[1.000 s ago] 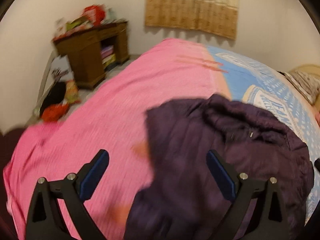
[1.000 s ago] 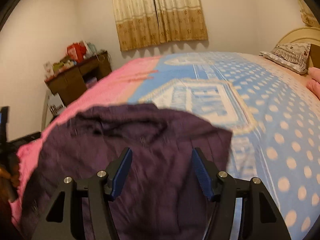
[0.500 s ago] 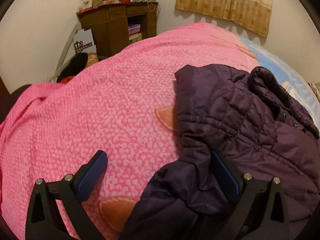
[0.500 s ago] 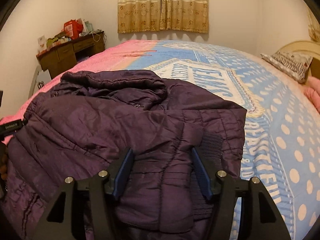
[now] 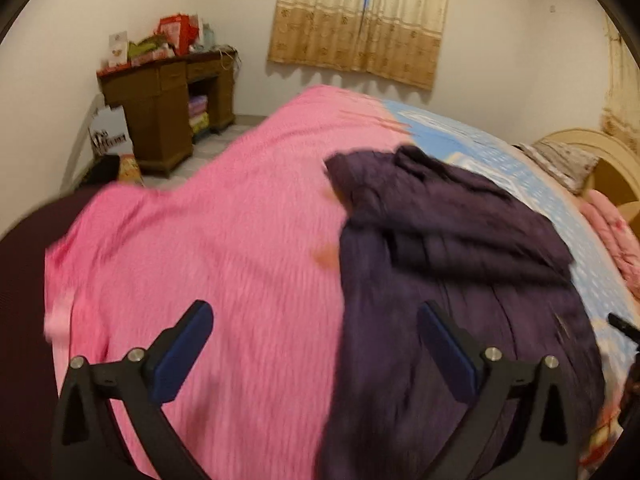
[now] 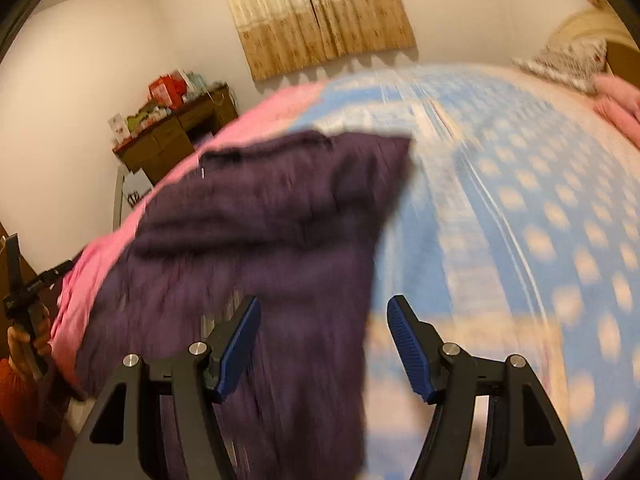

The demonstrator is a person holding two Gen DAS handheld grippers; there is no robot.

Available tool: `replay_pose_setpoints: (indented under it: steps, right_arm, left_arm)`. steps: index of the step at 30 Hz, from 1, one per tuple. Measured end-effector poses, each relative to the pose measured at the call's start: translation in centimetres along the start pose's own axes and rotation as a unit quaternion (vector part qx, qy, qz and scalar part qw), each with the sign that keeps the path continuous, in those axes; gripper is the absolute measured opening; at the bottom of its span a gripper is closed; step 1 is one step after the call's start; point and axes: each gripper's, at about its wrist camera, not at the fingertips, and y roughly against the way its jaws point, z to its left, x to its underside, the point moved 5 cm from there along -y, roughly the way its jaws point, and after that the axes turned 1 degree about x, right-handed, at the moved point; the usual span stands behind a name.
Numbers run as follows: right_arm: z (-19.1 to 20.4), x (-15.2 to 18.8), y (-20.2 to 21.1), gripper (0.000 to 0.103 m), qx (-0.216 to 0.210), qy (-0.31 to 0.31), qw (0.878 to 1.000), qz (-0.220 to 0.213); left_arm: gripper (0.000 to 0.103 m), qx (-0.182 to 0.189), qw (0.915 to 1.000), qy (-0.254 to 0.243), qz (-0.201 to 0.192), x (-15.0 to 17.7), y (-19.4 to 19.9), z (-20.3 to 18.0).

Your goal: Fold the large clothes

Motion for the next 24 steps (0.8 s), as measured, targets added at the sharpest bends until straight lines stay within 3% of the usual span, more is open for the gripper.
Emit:
replay_pose_setpoints:
  steps: [4,7,8,11,13,16,21,24]
  right_arm:
    - [-1.2,5.8,2.5,0.067,-0.001,-0.024,0.999,0.031]
    - [-0.9,8.3,2.5,0.067,-0.011,-0.034,0.998,0.048]
    - [-0.8,8.7,2.3,0.067,-0.021,-0.043,0.997,0.052]
    - [-0.4,9.3,1.7,0.067,-0.053,-0.060,0.995,0.053]
    - [0.5,9.7,1.3,0.067,-0.065,-0.048,0.995,0.065]
    - [1.9,10.3,1.2,0.068,-0.056,-0.009,0.995,0.077]
    - [2.2,10.6,0.4,0.069,-0.047,0.002,0.995,0.085]
    - [2.3,10.6,0.4,0.078,-0.051,-0.005,0.995,0.080]
  left_arm:
    - [0.103,0.055,0.9978,0.033,0.016,4.0,0.8,-0.2]
    - [0.100,0.094,0.9920,0.064,0.055,6.8,-0.4,-1.2]
    - [0.093,0.099,0.9907,0.068,0.064,7.5,-0.2,-1.5]
    - [0.086,0.089,0.9930,0.041,0.066,8.8,-0.2,-2.7]
    - [0.080,0.108,0.9890,0.043,0.092,9.6,-0.8,-3.3]
    - [0.080,0.102,0.9892,0.043,0.096,10.6,-0.8,-3.4]
    - [0.081,0.127,0.9796,0.089,0.128,12.5,-2.2,-3.2]
    - [0.081,0.124,0.9818,0.078,0.121,12.6,-1.8,-3.5]
